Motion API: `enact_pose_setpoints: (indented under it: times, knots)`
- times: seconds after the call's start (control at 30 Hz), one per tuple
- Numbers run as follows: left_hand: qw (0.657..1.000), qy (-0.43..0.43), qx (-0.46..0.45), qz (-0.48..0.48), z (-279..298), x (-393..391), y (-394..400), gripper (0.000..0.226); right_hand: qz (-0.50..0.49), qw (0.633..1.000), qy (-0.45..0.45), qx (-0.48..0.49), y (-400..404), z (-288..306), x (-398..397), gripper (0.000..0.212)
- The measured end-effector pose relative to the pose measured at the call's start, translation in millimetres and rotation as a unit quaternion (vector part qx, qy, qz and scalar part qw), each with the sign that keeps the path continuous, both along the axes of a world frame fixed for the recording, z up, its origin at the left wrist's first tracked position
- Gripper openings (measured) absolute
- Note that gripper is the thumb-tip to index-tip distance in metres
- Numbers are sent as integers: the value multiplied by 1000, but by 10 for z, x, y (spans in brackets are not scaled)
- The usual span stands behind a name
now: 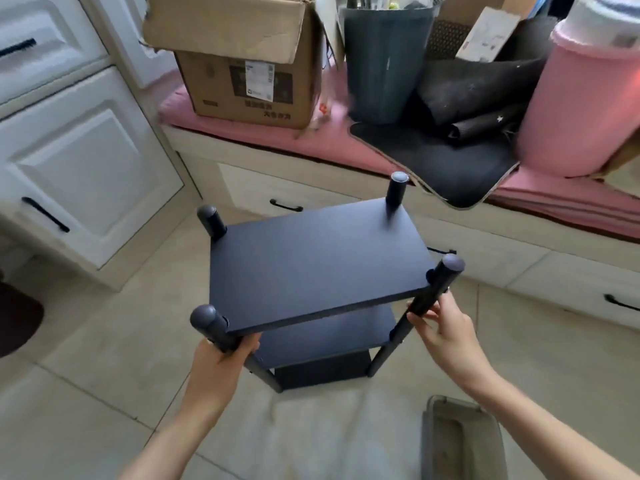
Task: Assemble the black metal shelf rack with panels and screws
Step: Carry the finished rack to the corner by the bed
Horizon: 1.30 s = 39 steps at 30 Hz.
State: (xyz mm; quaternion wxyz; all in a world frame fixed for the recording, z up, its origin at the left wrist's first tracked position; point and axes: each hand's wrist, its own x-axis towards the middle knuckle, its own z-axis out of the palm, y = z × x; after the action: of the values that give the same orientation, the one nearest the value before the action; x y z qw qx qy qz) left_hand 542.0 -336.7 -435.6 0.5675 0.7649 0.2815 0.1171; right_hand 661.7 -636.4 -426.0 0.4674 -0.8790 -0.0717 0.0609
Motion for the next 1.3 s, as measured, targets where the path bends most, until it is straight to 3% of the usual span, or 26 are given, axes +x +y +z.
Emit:
enact_pose_setpoints:
  times: [0.07,0.17,0.23,0.37,0.47,0.53,0.63,0.67,0.77,0.93,1.1,1.3]
  knots:
    - [999,37,-15,-21,176,-7,-15,14,-3,999,50,-2,-24,129,-36,49]
    - [996,69,-36,-48,448,-52,41,16,-9,993,120,-19,-79,335,-28,25]
    - [992,103,-39,-61,665,-117,118,18,-18,988,147,-34,-129,522,13,20]
    - [964,182,-171,-85,1066,-201,271,79,-73,970,232,19,-203,1006,93,39]
    - [939,204,-273,-45,1264,-165,298,98,-134,935,316,90,-207,1309,191,32]
    - [924,219,-313,10,1361,-99,257,89,-154,912,364,108,-167,1449,262,22]
    - [920,221,-318,67,1429,20,136,36,-136,896,414,86,-57,1533,361,34]
    - [921,218,-313,80,1418,65,100,31,-132,891,426,81,-14,1531,395,38]
    - [929,207,-294,89,1388,200,19,30,-138,875,457,73,84,1468,486,47]
    - [945,201,-243,88,1400,293,-15,63,-146,865,473,78,183,1377,584,47]
    - [950,210,-222,57,1395,257,23,65,-178,856,472,112,347,1301,581,37]
    - [939,213,-251,95,1405,270,-49,63,-237,857,447,100,422,1208,571,34]
